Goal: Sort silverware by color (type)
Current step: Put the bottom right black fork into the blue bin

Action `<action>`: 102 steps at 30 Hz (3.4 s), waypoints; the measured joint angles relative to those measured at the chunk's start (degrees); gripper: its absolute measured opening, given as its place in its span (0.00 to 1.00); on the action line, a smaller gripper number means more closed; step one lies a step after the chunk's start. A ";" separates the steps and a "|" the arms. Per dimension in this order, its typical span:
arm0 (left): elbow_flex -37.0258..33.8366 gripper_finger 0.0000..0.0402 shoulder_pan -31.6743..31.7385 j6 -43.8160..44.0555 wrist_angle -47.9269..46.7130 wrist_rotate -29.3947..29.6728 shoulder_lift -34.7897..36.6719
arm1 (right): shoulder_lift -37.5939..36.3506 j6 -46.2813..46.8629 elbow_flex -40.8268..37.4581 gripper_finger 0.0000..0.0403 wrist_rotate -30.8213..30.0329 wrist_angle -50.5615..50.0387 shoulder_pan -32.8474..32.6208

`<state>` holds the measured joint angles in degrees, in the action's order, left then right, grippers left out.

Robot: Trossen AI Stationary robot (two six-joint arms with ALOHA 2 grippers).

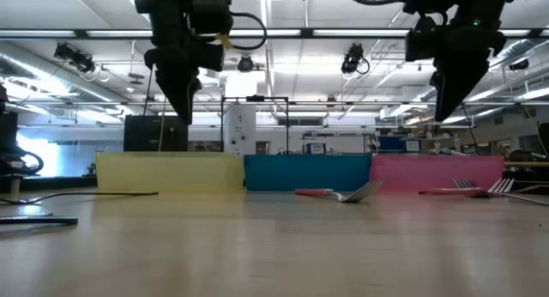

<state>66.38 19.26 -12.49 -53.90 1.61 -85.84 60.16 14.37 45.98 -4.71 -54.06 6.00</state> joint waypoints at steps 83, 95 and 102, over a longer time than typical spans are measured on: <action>0.06 0.26 -65.13 95.86 15.88 -0.27 -22.99 | 20.46 35.65 0.00 0.35 1.79 13.52 -38.71; -0.12 0.03 -65.13 97.41 15.60 -0.23 -23.31 | 20.46 35.12 0.00 0.35 1.32 13.99 -38.69; -0.41 0.01 -65.10 97.33 16.61 0.17 -21.43 | 20.46 35.15 0.00 0.35 1.23 14.16 -38.69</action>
<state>65.97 -45.84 84.84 -37.28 1.78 -107.27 80.62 49.52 45.98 -3.48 -39.90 -32.69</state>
